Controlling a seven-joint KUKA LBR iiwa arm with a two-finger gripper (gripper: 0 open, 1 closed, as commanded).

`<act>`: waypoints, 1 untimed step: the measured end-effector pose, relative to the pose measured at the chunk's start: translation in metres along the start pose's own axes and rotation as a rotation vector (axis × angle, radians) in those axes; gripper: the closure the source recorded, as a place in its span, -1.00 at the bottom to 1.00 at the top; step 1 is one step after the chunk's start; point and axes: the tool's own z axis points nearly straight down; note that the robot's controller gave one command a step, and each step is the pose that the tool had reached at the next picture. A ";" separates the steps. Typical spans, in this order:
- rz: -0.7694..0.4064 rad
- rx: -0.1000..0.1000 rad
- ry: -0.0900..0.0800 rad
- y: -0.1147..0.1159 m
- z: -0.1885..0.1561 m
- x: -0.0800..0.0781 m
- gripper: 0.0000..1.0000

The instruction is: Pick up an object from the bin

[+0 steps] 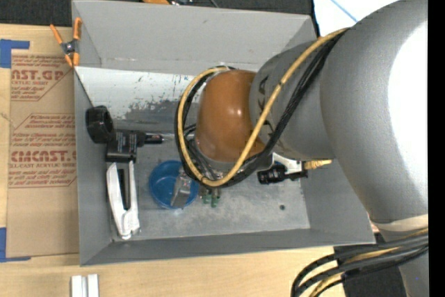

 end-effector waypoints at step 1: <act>0.014 -0.001 -0.001 0.000 0.006 0.000 1.00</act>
Offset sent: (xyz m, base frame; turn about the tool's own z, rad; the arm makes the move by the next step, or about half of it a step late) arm -0.0059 0.0098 0.0588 -0.2531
